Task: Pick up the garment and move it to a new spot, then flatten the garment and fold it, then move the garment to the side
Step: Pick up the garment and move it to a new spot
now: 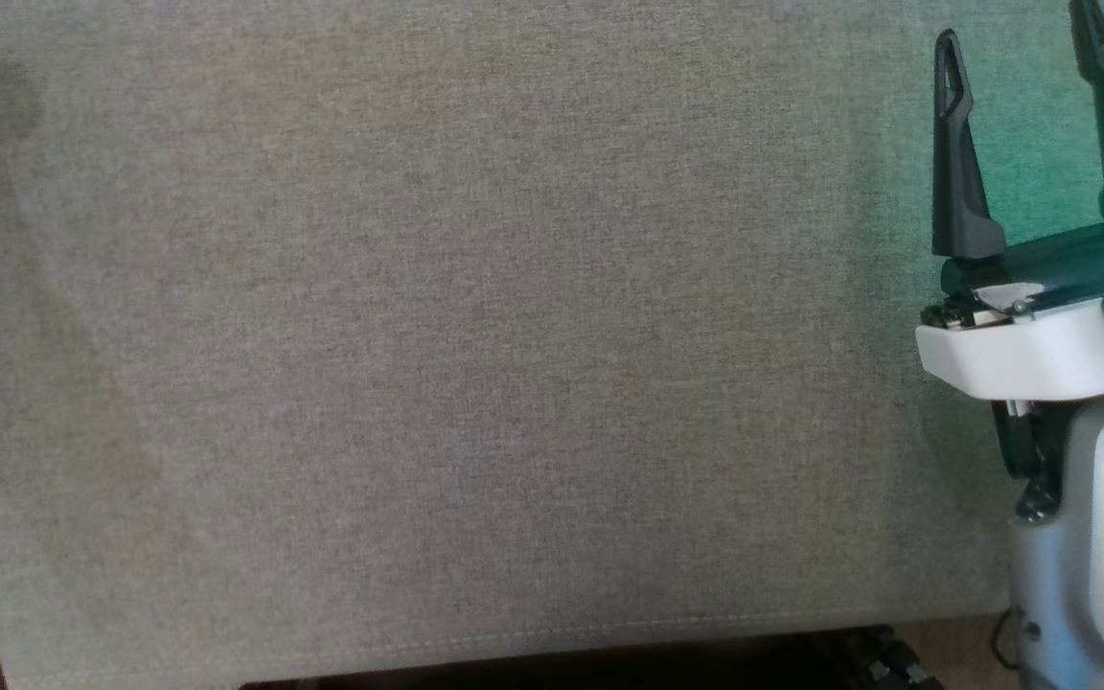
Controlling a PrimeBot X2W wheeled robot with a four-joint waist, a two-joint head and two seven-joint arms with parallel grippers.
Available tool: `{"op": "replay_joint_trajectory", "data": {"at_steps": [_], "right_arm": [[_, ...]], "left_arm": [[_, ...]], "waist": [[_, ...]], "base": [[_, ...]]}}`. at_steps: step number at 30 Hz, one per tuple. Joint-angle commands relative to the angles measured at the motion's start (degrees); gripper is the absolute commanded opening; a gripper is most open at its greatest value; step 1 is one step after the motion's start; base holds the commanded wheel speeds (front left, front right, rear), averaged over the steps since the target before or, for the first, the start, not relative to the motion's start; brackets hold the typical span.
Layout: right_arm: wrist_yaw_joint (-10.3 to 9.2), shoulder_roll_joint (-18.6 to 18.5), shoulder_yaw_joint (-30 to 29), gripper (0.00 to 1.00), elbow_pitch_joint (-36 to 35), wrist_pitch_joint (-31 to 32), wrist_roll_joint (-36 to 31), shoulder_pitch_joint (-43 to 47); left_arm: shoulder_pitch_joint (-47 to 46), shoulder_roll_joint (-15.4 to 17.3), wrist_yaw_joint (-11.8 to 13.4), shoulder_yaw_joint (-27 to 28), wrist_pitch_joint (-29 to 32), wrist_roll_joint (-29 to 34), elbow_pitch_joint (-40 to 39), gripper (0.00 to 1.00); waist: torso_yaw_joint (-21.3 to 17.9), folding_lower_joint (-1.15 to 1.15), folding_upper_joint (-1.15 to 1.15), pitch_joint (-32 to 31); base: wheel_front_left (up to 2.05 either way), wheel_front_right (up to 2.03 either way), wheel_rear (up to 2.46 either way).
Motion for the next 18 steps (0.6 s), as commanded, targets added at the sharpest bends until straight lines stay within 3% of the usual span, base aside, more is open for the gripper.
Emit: {"op": "replay_joint_trajectory", "data": {"at_steps": [1, 10, 18], "right_arm": [[0.36, 0.22, 1.20, 1.00, -2.23, 0.17, -0.08, 1.46], [0.36, 0.22, 1.13, 1.00, -0.15, -0.81, 1.38, 1.42], [0.36, 0.22, 0.35, 1.00, 4.91, -2.98, 4.06, 1.92]], "left_arm": [[-0.53, 3.65, -0.05, 0.40, 0.38, -0.12, -0.68, 0.00], [-1.36, 4.57, -0.48, -1.14, -3.20, 0.77, -1.25, 0.00], [-2.40, 4.43, -1.97, -5.90, -7.72, 3.55, -2.91, 0.00]], "waist": [[0.08, 0.00, 0.00, -0.39], [0.18, 0.00, 0.00, -4.03], [0.06, 0.00, 0.00, -12.24]], "base": [[0.00, 0.00, 0.00], [0.00, 0.00, 0.00], [0.00, 0.00, 0.00]]}}
